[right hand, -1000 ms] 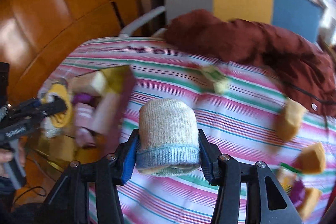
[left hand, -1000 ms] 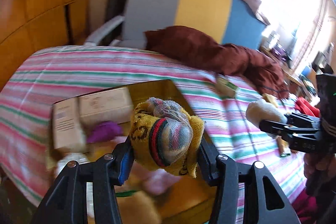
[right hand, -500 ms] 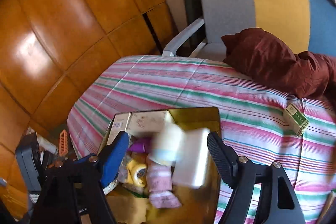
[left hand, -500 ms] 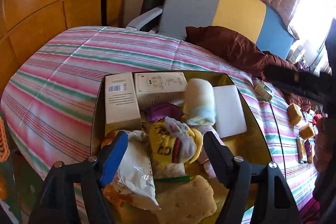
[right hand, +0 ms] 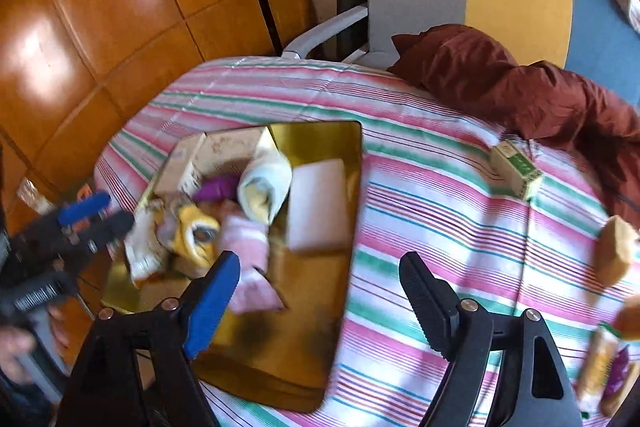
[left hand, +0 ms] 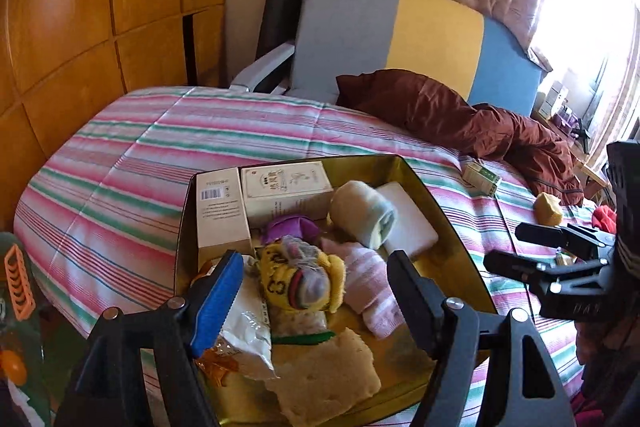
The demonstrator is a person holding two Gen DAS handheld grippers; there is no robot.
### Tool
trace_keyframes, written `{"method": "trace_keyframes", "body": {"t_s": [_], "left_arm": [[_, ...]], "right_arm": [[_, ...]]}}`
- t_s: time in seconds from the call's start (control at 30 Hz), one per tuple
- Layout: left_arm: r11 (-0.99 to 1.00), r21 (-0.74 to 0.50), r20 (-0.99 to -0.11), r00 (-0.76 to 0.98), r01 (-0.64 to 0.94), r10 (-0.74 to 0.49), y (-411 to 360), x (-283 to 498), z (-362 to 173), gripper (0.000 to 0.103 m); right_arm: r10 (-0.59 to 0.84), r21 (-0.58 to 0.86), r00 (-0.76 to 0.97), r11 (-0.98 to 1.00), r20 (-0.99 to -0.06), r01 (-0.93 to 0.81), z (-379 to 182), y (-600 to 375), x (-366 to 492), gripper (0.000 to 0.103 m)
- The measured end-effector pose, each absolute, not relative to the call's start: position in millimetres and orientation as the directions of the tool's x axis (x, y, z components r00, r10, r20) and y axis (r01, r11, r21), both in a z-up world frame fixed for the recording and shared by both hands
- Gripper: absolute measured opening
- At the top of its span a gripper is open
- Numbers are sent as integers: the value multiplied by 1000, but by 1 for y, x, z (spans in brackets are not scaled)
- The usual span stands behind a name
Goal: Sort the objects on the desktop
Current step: 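Carry both socks into the gold tray and open both tools, then move both tools back toward the green box and second purple packet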
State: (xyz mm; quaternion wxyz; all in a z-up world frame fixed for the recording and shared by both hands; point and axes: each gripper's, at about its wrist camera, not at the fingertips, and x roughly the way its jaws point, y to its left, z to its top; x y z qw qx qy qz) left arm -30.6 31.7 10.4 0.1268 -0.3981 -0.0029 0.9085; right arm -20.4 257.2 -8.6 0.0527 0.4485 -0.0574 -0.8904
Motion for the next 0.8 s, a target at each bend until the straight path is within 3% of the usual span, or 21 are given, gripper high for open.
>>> {"method": "trace_keyframes", "body": {"t_s": [0.3,0.8], "left_arm": [[-959,-29,-710,-669,-283,219,55,-13,19,76],[-936,5,-713,-657,-353,244,80,3,17,76]], "right_arm": [[-65,46,-620,-998,-782,47,-6,261,13,87],[20,25,-644,-998,-765,-61,6,305,35,89]]}}
